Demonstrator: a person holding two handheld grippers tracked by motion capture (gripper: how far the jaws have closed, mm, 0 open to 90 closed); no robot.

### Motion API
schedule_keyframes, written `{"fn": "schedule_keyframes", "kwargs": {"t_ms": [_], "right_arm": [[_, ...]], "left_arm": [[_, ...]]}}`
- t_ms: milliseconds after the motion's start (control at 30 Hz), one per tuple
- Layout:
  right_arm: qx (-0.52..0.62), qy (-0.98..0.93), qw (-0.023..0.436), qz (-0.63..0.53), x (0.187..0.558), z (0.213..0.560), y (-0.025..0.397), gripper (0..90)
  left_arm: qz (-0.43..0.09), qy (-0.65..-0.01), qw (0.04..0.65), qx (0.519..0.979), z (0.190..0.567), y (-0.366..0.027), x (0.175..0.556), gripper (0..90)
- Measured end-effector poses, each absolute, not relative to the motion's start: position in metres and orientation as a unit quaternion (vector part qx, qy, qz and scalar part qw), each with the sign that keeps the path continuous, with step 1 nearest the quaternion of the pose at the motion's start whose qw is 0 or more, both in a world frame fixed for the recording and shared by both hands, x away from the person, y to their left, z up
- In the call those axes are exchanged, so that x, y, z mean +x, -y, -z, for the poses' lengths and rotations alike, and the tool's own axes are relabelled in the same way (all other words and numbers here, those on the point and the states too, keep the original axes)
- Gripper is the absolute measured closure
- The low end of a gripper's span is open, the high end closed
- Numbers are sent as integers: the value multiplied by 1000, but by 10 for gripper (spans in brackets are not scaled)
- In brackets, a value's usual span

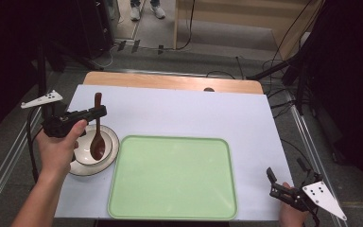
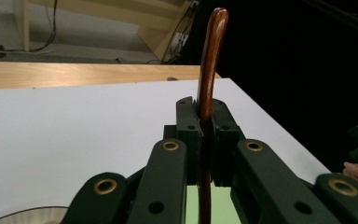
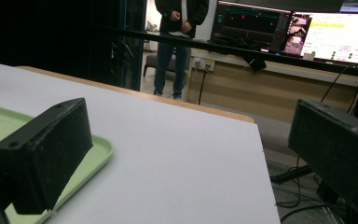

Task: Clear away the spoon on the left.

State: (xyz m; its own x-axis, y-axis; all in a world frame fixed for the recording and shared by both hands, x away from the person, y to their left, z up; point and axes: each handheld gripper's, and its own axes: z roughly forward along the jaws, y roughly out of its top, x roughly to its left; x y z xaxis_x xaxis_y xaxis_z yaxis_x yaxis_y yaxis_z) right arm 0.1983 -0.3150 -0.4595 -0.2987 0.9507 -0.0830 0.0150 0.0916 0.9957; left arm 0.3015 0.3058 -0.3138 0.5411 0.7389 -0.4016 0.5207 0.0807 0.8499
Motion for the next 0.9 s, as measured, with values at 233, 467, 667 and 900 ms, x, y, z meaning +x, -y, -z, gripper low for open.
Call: {"fn": "schedule_keyframes", "kwargs": {"t_ms": [233,467,667,900], "right_arm": [[403,-598,433,-541,198,459,315,0],[403,-598,433,-541,198,459,316,0],[403,-600,434,-539,198,459,315,0],[403,-598,433,-540,198,460,315,0]], "left_arm": [[-78,-456,576,674,317,-294,295,853],[-61,-448,577,680,326,-281,290,852],[-38,-448,579,681,342,-269,285,853],[-13,-450,576,682,362,-260,281,852]]}}
